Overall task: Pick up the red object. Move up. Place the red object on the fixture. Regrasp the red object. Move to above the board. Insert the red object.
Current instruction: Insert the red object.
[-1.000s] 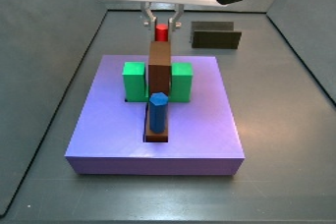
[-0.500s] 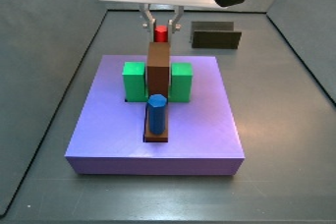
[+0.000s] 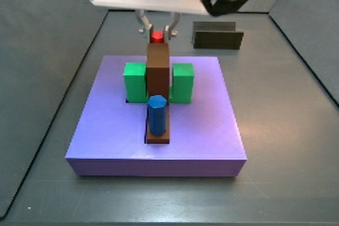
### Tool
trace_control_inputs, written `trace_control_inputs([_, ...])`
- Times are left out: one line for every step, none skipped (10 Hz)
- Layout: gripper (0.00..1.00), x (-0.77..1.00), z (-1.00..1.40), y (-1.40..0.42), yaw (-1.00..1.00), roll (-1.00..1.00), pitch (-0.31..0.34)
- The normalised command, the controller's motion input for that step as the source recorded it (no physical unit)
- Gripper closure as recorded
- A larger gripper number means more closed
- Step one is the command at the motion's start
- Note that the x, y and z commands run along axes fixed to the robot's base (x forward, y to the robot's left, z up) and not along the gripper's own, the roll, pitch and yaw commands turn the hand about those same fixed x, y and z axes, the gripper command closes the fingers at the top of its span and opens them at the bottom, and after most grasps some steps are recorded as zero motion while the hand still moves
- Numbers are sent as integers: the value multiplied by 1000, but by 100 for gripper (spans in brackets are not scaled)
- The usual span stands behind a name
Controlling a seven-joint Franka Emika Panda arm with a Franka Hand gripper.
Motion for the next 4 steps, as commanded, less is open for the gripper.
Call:
trace_control_inputs([100, 171, -609, 194, -83, 164, 0])
trace_control_inputs([100, 100, -480, 83, -83, 120, -1])
trace_control_inputs([100, 0, -91, 11, -14, -37, -79])
trace_control_inputs([100, 0, 0, 0, 0, 0, 0])
